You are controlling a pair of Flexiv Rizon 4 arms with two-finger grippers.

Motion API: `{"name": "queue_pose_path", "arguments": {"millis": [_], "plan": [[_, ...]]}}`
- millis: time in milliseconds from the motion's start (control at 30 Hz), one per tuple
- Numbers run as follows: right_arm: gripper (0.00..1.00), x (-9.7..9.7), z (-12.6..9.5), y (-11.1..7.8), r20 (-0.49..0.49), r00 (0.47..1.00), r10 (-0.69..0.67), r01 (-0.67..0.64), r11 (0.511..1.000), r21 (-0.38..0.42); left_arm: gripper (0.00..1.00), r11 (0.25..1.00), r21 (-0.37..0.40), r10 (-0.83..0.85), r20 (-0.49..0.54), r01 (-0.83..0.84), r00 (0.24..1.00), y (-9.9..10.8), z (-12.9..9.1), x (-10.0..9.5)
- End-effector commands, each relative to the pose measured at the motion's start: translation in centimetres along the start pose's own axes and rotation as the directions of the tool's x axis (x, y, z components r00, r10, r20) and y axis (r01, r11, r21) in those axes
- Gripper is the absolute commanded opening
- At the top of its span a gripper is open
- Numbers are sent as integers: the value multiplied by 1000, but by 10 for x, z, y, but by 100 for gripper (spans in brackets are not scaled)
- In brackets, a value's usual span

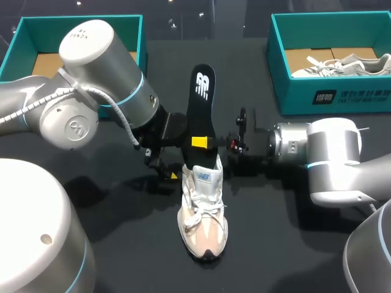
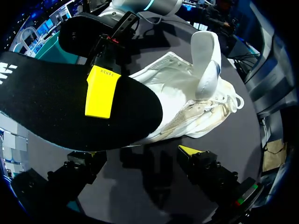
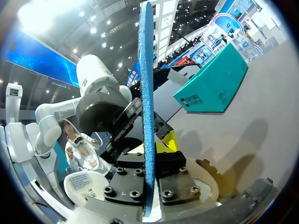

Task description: Take the shoe out of the shoebox, open the shoe tongue, remove and reinsert the insole, then place the shoe into the shoebox

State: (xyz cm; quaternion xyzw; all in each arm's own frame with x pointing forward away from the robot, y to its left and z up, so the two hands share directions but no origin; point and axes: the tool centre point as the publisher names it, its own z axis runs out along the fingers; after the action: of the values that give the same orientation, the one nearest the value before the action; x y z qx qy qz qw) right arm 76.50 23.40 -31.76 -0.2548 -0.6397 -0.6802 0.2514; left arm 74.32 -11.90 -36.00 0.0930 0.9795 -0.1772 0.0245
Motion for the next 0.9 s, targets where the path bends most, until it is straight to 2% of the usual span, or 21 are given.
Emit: {"name": "queue_pose_path", "arguments": {"millis": [33,900], "plan": [[0,0,1,-20,2,1000,12,-12,1000,-3,100,1000,-1,1,0,-1,1000,0,1,0],[0,7,3,-71,47,987,153,-152,988,-19,100,1000,-1,1,0,-1,1000,0,1,0]]}}
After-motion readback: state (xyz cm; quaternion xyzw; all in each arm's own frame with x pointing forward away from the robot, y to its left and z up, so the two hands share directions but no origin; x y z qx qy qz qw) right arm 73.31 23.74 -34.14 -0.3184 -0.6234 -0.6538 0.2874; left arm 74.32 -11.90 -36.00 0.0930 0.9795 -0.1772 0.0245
